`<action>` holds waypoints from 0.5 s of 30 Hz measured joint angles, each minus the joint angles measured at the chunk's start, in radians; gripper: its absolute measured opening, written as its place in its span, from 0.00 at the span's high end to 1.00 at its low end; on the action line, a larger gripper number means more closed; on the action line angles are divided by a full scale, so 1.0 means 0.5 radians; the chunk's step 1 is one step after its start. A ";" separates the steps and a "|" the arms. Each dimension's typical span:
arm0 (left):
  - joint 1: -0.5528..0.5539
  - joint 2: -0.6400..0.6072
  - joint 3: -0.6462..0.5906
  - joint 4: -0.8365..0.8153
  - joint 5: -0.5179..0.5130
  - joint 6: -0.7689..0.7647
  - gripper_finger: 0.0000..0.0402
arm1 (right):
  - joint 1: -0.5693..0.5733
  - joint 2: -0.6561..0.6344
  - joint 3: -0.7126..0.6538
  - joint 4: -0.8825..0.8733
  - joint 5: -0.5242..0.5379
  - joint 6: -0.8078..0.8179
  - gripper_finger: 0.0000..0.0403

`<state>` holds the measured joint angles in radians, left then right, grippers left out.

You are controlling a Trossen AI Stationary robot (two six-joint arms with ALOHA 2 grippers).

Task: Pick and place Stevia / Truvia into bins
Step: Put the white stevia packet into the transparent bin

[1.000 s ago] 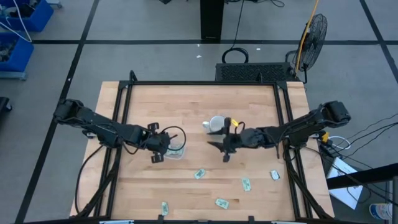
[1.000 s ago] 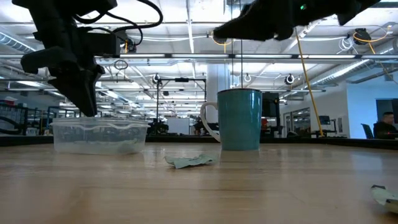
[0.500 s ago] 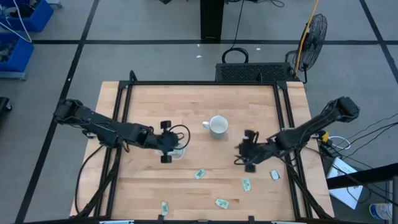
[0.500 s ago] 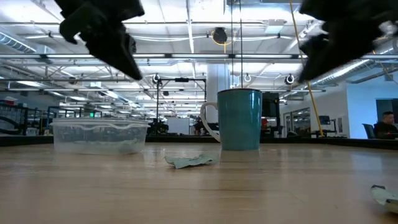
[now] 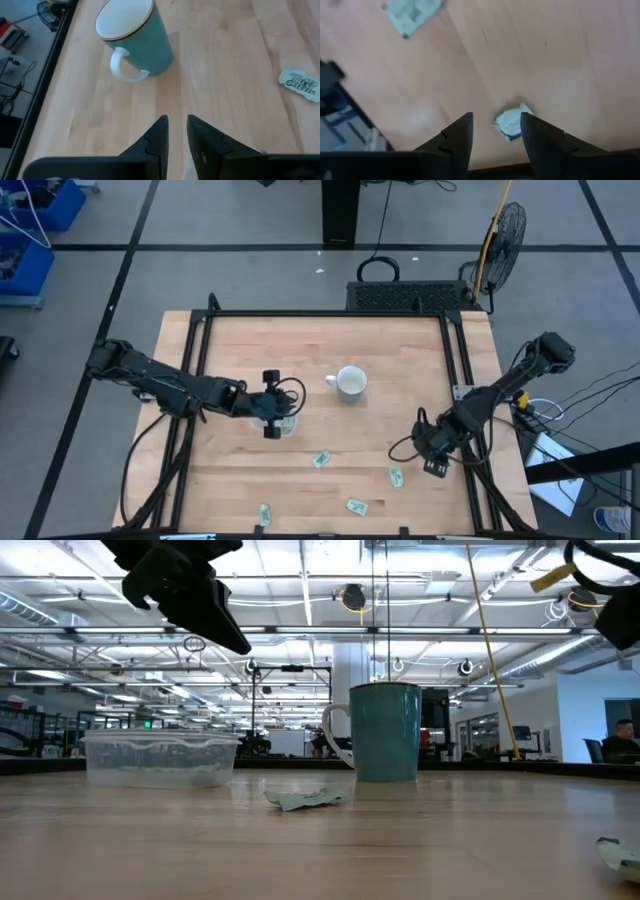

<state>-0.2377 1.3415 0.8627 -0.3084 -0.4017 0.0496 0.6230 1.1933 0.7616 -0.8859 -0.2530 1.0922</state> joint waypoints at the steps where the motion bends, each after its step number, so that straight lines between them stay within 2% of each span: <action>1: 0.006 0.000 0.000 0.000 0.000 -0.008 0.81 | 0.025 0.007 0.000 -0.011 0.024 0.006 0.61; 7: 0.019 0.000 0.000 0.000 -0.001 -0.012 0.81 | 0.139 0.081 -0.024 -0.002 0.087 0.016 0.61; 15: 0.019 0.000 -0.001 -0.002 -0.001 -0.012 0.81 | 0.253 0.176 -0.202 0.002 0.086 -0.014 0.61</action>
<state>-0.2283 1.3415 0.8623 -0.3092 -0.4023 0.0437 0.7493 1.2815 0.6605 -0.8851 -0.2101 1.0852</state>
